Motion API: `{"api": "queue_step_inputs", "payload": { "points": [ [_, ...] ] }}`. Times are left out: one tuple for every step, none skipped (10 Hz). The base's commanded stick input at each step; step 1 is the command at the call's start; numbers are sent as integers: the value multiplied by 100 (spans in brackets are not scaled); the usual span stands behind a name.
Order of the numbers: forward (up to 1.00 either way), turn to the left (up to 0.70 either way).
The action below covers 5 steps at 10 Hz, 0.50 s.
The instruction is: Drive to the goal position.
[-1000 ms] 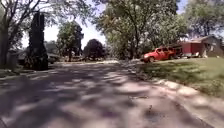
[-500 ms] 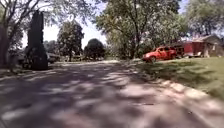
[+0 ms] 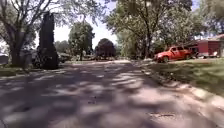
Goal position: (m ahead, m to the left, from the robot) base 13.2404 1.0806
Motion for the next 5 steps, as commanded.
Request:
{"api": "queue_step_inputs", "payload": {
  "points": [
    [50, 0],
    [50, 0],
    [50, 0],
    [50, 0],
    [50, 0]
  ]
}}
